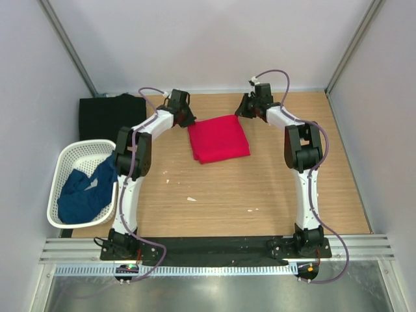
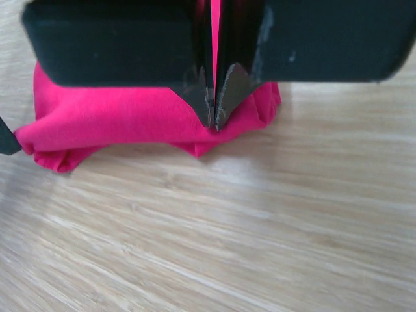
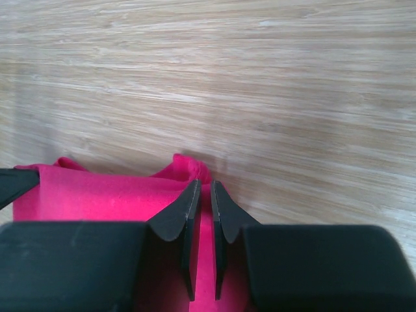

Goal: Fold and stack the t-shirts
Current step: Fold the tshirt

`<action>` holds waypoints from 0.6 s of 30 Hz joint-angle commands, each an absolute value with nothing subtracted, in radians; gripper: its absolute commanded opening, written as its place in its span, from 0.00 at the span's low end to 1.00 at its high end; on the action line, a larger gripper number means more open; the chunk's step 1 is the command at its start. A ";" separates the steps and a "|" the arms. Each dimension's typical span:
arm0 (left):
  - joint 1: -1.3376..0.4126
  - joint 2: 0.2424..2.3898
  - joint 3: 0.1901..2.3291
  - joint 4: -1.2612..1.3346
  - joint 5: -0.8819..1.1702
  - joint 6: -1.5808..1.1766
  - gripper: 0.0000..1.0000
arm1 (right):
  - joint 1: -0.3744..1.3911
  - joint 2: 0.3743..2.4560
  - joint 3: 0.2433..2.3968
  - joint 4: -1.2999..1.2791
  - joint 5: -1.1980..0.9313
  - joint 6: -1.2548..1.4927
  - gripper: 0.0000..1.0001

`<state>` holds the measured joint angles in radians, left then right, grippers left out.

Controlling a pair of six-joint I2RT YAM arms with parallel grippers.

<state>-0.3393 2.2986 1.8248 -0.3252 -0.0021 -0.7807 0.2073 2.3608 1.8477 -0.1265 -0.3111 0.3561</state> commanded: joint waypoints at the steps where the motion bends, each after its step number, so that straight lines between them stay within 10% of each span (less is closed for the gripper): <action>1: -0.324 2.342 1.894 -0.298 0.026 -0.788 0.01 | 0.207 2.356 1.936 -0.118 -0.298 0.331 0.17; 10: -0.307 2.450 2.089 -0.388 0.061 -0.717 0.02 | 0.204 2.378 2.003 -0.138 -0.287 0.308 0.26; 15: -0.299 2.350 2.085 -0.422 0.051 -0.660 0.11 | 0.202 2.263 2.013 -0.202 -0.284 0.302 0.67; 18: -0.299 2.238 2.048 -0.417 0.067 -0.624 0.39 | 0.204 2.144 1.916 -0.215 -0.311 0.302 0.89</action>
